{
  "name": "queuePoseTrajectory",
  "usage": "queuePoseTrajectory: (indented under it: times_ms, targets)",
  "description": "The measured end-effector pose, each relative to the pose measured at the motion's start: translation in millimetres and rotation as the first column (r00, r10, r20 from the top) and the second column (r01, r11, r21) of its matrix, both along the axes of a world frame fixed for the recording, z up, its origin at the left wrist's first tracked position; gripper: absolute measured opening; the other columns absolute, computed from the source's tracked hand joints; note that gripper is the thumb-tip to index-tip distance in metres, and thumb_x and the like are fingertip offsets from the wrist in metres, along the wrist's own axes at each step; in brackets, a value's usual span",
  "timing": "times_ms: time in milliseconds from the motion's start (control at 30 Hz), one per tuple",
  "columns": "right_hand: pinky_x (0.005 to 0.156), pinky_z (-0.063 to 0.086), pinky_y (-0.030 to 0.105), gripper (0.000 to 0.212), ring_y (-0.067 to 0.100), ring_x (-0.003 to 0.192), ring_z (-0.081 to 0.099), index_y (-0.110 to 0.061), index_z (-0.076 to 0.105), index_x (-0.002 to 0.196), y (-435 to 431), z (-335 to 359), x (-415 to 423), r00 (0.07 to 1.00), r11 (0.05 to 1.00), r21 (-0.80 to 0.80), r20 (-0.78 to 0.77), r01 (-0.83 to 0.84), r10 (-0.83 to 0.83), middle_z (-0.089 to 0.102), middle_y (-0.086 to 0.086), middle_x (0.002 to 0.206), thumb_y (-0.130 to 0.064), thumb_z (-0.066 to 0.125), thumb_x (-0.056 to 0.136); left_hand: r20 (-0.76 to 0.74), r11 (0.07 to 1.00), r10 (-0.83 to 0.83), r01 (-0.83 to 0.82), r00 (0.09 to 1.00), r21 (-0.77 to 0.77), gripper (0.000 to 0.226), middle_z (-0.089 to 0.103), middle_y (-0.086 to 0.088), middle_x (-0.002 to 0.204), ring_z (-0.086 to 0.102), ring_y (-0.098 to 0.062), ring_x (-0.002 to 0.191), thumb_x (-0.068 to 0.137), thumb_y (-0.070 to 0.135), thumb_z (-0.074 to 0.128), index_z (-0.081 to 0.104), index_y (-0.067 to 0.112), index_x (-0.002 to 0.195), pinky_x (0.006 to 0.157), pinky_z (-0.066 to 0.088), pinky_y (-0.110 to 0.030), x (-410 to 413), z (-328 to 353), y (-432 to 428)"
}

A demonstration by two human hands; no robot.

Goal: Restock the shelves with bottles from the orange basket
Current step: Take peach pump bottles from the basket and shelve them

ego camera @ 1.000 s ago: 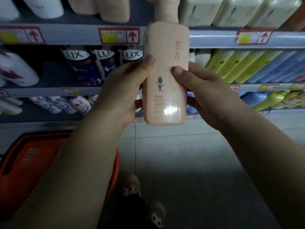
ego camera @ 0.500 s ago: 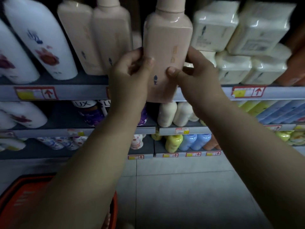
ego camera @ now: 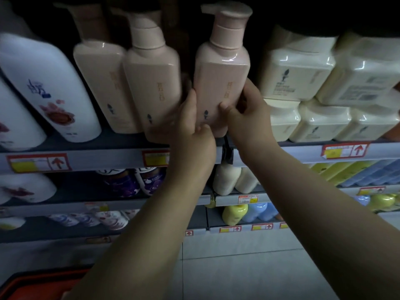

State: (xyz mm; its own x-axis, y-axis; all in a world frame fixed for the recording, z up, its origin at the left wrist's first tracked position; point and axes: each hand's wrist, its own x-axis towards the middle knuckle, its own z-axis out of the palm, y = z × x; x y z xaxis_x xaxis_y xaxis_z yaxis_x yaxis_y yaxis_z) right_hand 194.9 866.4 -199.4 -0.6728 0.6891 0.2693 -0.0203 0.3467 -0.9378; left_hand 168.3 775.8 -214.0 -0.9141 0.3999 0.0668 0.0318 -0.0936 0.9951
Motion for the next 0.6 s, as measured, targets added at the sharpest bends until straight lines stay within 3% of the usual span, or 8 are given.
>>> queuePoseTrajectory:
  times_ms: [133,267,400,433,500,533,600]
  targets:
    - [0.09,0.044,0.018,0.045,0.003,0.097,0.053,-0.01,0.053,0.127,2.5,-9.5,-14.4,0.999,0.999,0.037,0.032,0.005,-0.006,0.06,-0.004,0.106,0.003,0.055,0.084,0.016,0.999,-0.029,0.028,0.999,0.025,0.075,0.023,0.002,0.158,0.023,-0.002,0.141,0.082,-0.003,0.038,0.023,0.024,0.15,0.12,0.02,-0.035,-6.3,-12.4,2.5]
    - [0.088,0.043,0.017,0.05,0.002,0.099,0.052,-0.015,0.049,0.133,-0.2,-15.4,-20.4,0.998,0.998,0.047,0.032,0.047,-0.048,0.062,-0.005,0.112,-0.002,0.056,0.086,0.009,0.998,-0.052,0.052,0.999,0.023,0.086,0.02,0.006,0.158,0.022,-0.002,0.143,0.07,0.007,0.037,0.018,0.025,0.152,0.121,0.019,-0.036,-9.8,-16.4,7.2]
    - [0.084,0.041,0.004,0.054,-0.004,0.094,0.052,-0.015,0.048,0.133,-2.2,-24.3,-18.3,0.995,0.999,0.005,0.088,0.053,-0.053,0.062,-0.007,0.109,0.007,0.053,0.083,0.022,0.998,-0.056,0.055,0.998,0.023,0.086,0.021,0.006,0.157,0.023,-0.002,0.142,0.069,0.011,0.038,0.018,0.023,0.152,0.12,0.019,-0.034,-7.3,-14.1,8.5]
    - [0.09,0.042,0.008,0.054,-0.002,0.099,0.054,-0.013,0.047,0.134,-3.8,-28.7,-16.1,0.993,0.999,-0.026,0.111,0.044,-0.041,0.063,-0.005,0.113,0.006,0.053,0.084,0.022,0.998,-0.058,0.057,0.998,0.024,0.085,0.022,0.006,0.158,0.023,-0.003,0.142,0.07,0.012,0.038,0.019,0.022,0.152,0.12,0.019,-0.034,-6.1,-14.8,7.6]
    - [0.103,0.044,0.028,0.053,0.007,0.115,0.055,-0.011,0.045,0.138,-10.5,-36.4,-7.1,0.992,0.997,-0.071,0.125,0.04,-0.031,0.06,0.0,0.127,-0.001,0.054,0.086,0.025,0.996,-0.08,0.079,0.996,0.029,0.083,0.021,0.005,0.158,0.021,-0.002,0.143,0.071,0.013,0.039,0.02,0.022,0.152,0.12,0.019,-0.035,-2.1,-17.5,3.5]
    - [0.106,0.042,0.031,0.052,0.008,0.12,0.053,-0.012,0.043,0.139,-15.2,-38.5,0.1,0.993,0.995,-0.085,0.112,0.048,-0.038,0.057,-0.001,0.132,-0.004,0.054,0.089,0.027,0.996,-0.09,0.089,0.996,0.028,0.081,0.021,0.006,0.158,0.022,0.0,0.142,0.074,0.013,0.04,0.02,0.022,0.151,0.12,0.019,-0.034,0.8,-18.6,-0.3]
    - [0.105,0.041,0.023,0.051,-0.001,0.12,0.051,-0.016,0.039,0.141,-28.8,-36.9,18.6,0.997,0.985,-0.164,0.069,0.053,-0.042,0.053,-0.01,0.131,-0.01,0.054,0.093,0.038,0.996,-0.082,0.08,0.996,0.048,0.068,0.028,0.015,0.153,0.031,0.011,0.131,0.087,0.012,0.043,0.023,0.025,0.151,0.116,0.022,-0.025,7.2,-22.1,-9.5]
